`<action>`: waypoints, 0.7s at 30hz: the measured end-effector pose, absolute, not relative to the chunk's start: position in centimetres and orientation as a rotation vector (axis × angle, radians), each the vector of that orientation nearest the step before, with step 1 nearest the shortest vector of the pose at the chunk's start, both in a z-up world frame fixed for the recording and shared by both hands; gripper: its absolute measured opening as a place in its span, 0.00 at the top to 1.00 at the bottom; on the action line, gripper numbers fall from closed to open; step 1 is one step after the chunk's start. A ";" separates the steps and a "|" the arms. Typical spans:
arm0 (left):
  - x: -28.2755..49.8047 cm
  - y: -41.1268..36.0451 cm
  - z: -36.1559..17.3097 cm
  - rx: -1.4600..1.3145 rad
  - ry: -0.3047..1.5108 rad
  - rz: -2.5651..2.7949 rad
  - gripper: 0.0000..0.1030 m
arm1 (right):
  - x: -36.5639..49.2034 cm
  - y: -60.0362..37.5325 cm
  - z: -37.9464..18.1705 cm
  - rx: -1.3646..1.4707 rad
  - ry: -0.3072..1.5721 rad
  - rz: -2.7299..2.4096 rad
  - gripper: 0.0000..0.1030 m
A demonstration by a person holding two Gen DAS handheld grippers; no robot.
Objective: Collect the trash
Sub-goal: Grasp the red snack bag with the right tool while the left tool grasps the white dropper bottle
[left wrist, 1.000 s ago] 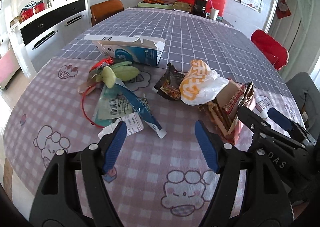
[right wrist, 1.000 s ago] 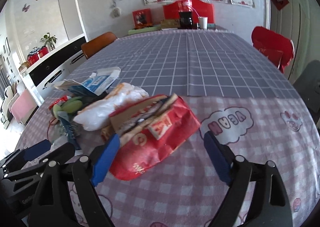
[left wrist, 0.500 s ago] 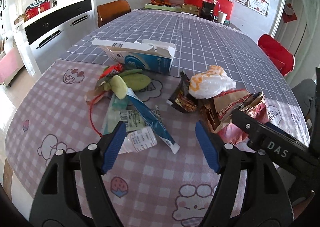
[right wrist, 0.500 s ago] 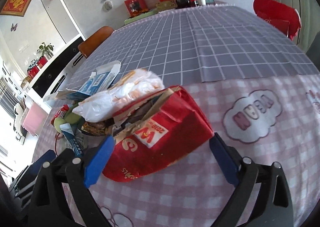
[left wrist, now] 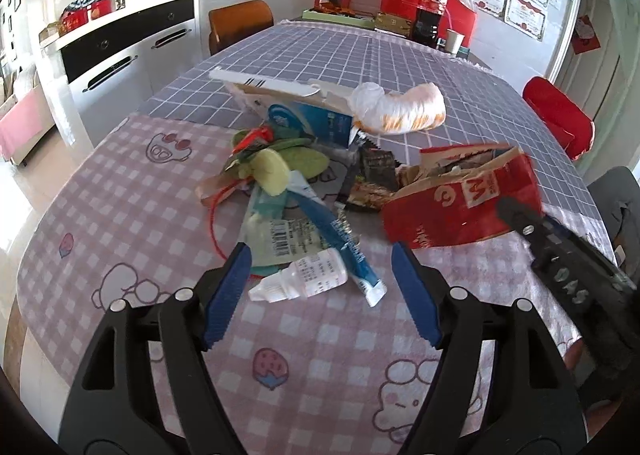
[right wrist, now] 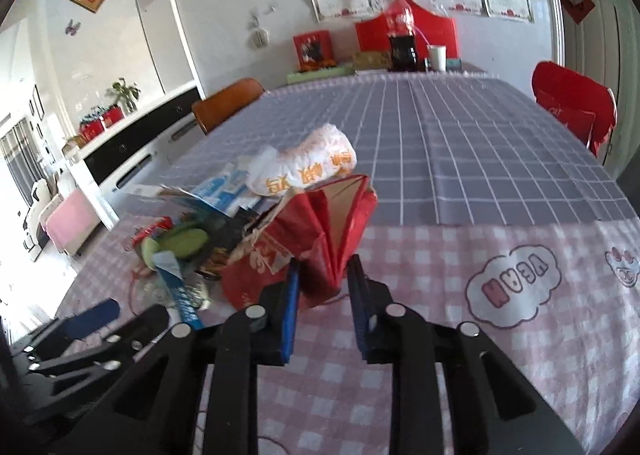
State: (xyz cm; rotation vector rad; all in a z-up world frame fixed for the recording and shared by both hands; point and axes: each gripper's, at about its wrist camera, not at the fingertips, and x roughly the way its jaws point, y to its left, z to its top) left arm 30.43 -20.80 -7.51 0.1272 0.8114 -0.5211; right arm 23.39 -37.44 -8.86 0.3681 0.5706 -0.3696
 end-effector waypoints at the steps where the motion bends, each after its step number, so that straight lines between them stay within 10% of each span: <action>1: 30.4 -20.6 -7.6 0.126 0.813 -0.517 0.30 | 23.1 -37.3 -8.5 0.364 0.554 -0.373 0.80; 21: 32.0 -19.3 -10.1 0.079 0.891 -0.530 0.43 | 21.9 -37.2 -6.4 0.349 0.495 -0.373 0.85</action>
